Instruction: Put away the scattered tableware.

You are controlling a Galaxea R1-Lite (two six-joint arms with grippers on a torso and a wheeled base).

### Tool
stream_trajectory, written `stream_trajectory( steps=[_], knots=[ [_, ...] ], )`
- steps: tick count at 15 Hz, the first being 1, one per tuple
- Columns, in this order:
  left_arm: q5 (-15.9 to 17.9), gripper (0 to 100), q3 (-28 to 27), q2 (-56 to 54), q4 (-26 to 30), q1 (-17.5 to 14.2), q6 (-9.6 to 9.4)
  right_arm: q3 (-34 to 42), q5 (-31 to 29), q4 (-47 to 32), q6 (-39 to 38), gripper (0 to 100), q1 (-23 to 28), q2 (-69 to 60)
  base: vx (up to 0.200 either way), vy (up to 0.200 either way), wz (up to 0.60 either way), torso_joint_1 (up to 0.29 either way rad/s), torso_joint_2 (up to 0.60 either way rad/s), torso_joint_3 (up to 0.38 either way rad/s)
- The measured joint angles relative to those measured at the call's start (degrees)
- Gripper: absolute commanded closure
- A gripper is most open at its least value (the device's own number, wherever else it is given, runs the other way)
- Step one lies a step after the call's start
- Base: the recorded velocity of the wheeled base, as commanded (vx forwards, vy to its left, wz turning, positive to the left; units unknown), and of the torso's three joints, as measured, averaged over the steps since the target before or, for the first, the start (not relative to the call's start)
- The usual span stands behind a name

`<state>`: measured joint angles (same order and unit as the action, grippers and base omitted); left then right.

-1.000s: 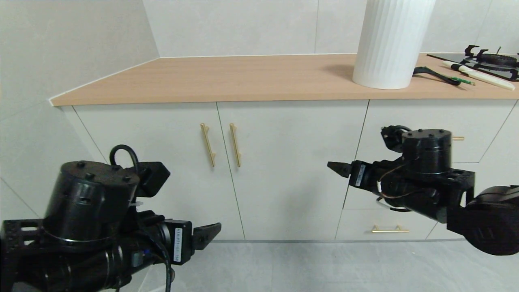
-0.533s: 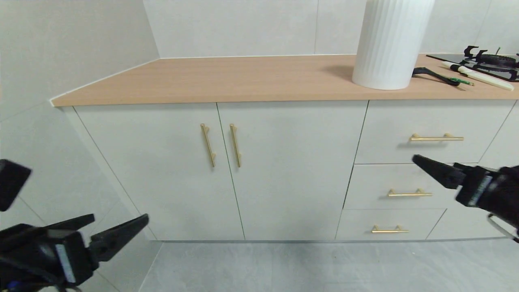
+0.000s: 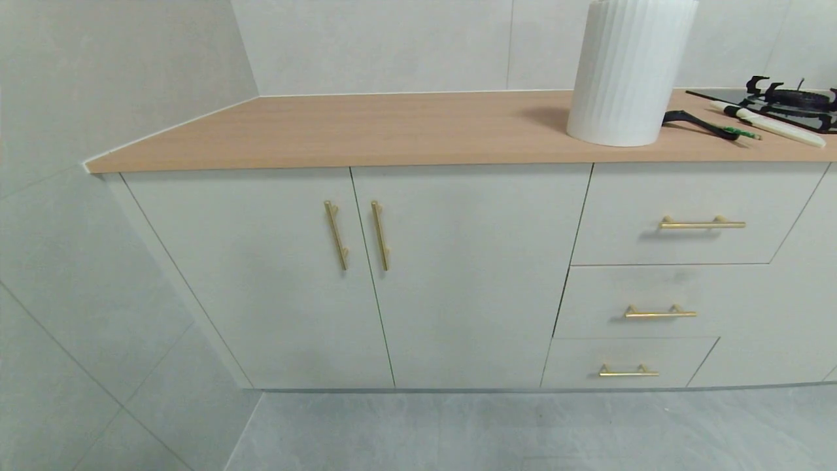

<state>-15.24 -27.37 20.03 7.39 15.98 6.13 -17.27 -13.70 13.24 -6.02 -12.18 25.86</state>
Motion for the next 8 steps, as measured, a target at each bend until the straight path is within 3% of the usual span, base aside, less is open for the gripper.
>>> stream_trajectory(
  steps=[3, 5, 8],
  knots=[
    [-0.41, 0, 0.24, -9.20, 3.88, -4.19, -3.02, 0.18, -0.11, -8.20, 6.27, 0, 4.50, -12.43, 0.000, 0.000, 0.00, 0.000, 0.00, 0.000],
    [-4.06, 0, 0.15, -12.29, 4.13, -7.06, -3.05, 0.28, -0.44, -10.02, 8.29, 0, 8.90, -18.22, 0.000, 0.000, 0.00, 0.000, 0.00, 0.000],
    [-4.30, 0, 0.56, -14.36, 4.43, -10.84, -3.23, 1.66, -1.12, -12.89, 9.92, 0, 12.00, -23.75, 0.000, 0.000, 0.00, 0.000, 0.00, 0.000]
  ],
)
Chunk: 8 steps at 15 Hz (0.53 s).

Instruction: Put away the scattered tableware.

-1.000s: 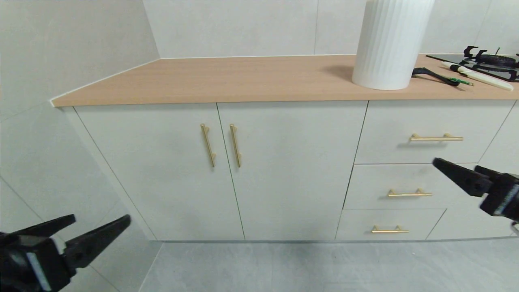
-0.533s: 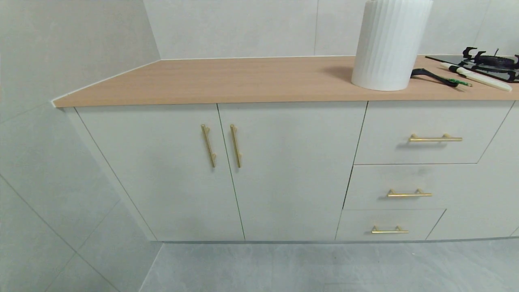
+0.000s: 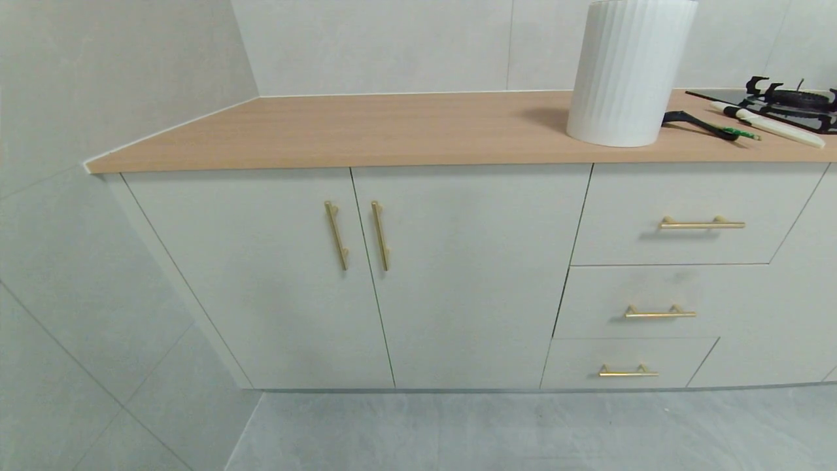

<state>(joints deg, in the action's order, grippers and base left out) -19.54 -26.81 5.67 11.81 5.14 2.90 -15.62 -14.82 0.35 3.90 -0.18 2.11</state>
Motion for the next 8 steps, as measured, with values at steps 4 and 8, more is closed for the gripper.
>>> stream_trajectory(
  steps=[4, 8],
  knots=[
    [4.50, 0, 3.69, -4.49, 1.90, -4.40, -2.93, 8.42, 1.88, 1.26, -0.54, 0, 0.40, -1.89, 0.000, 0.000, 0.00, 0.000, 0.00, 0.000],
    [6.52, 0, 15.37, -5.57, -7.96, -4.88, -5.30, 15.07, 10.91, 3.08, -0.73, 0, 0.45, -2.21, 0.000, 0.000, 0.00, 0.000, 0.00, 0.000]
  ],
)
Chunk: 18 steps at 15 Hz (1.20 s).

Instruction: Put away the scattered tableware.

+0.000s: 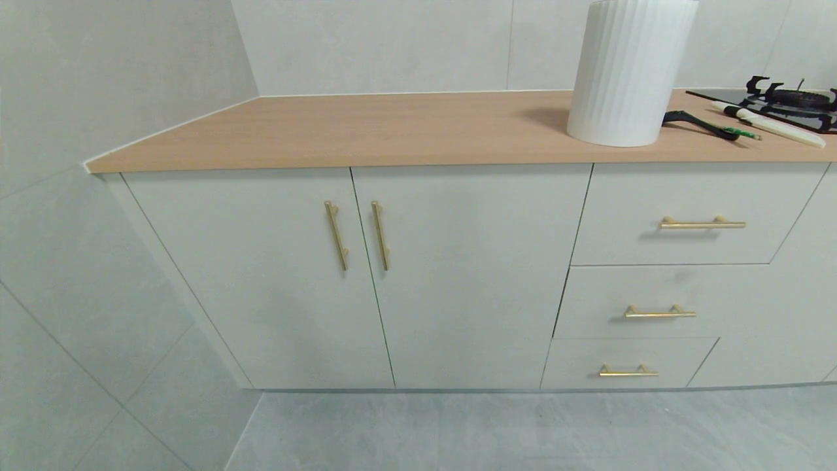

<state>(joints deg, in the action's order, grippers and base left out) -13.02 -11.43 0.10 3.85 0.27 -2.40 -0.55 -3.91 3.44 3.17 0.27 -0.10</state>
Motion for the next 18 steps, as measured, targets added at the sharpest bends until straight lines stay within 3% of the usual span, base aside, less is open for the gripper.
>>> stream_trajectory(
  steps=[2, 3, 7, 13, 18],
  knots=[
    [4.21, 0, 6.67, -0.10, -10.56, 0.00, -0.28, 0.28, 2.77, -1.50, 0.02, 0, 0.00, -0.04, 0.000, 0.000, 0.00, 0.000, 0.00, 0.000],
    [6.35, 0, 9.05, -0.10, -12.01, 0.00, -0.22, 0.34, 3.67, -3.34, -0.05, 0, -0.02, -0.04, 0.000, 0.000, 0.00, 0.000, 0.00, 0.000],
    [10.05, 0, 11.34, -0.12, -3.54, 0.00, 0.00, 0.55, 4.27, -3.04, -1.39, 0, -0.09, -0.06, 0.000, 0.000, 0.00, 0.000, 0.00, 0.000],
    [10.59, 0, 11.43, -0.12, -3.74, 0.00, 2.83, 0.55, 4.24, -3.04, -2.22, 0, -0.09, -0.04, 0.000, 0.000, 0.00, 0.000, 0.00, 0.000],
    [10.59, 0, 11.43, -0.12, -3.75, 0.00, 2.84, 0.55, 4.29, -3.01, -2.17, 0, -0.09, -0.04, 0.000, 0.000, 0.00, 0.000, 0.00, 0.000]
  ],
)
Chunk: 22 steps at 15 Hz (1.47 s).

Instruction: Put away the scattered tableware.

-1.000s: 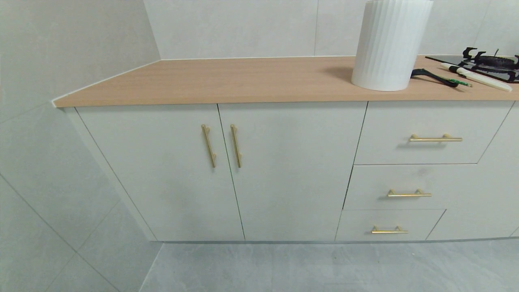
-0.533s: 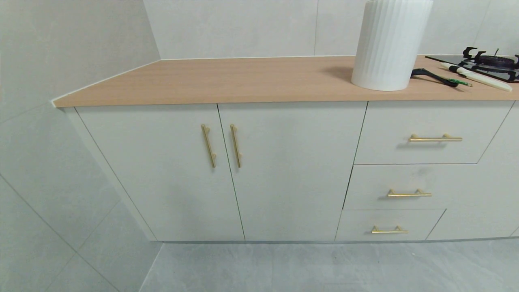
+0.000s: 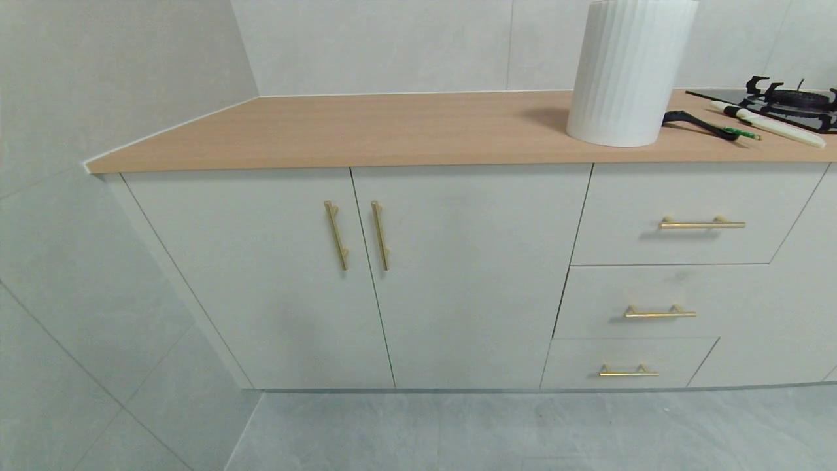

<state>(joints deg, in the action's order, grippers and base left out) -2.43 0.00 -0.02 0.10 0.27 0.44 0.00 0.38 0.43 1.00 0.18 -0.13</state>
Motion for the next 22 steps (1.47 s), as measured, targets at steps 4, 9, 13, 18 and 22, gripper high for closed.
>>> stream_trajectory(
  steps=[4, 9, 13, 18, 22],
  knots=[
    [0.00, 0, 0.00, 0.00, 0.00, 0.00, 0.00, 0.00, 0.02, 0.00, -0.21, 0, 0.00, 0.00, 0.000, 0.000, 0.00, 0.000, 0.00, 0.000],
    [-0.02, 0, 0.00, 0.00, 0.01, 0.00, 0.05, 0.00, 0.09, 0.00, -0.24, 0, 0.11, 0.02, 0.000, -0.200, 0.00, 0.001, 0.00, 0.002],
    [0.00, 0, -0.02, -0.02, -0.02, 0.00, 0.05, 0.00, 0.06, 0.00, -0.24, 0, -0.02, 0.02, 0.000, -0.200, 0.00, 0.005, 0.00, 0.002],
    [-0.02, 0, 0.00, -0.02, -0.02, 0.00, 0.07, 0.00, 0.05, 0.00, -0.24, 0, 0.02, 0.04, 0.000, -0.200, 0.00, 0.000, 0.00, 0.004],
    [0.00, 0, 0.00, 0.00, -0.02, 0.00, 0.07, 0.00, 0.02, -0.02, -0.24, 0, 0.00, 0.04, 0.000, 0.000, 0.00, 0.000, 0.00, 0.000]
  ],
)
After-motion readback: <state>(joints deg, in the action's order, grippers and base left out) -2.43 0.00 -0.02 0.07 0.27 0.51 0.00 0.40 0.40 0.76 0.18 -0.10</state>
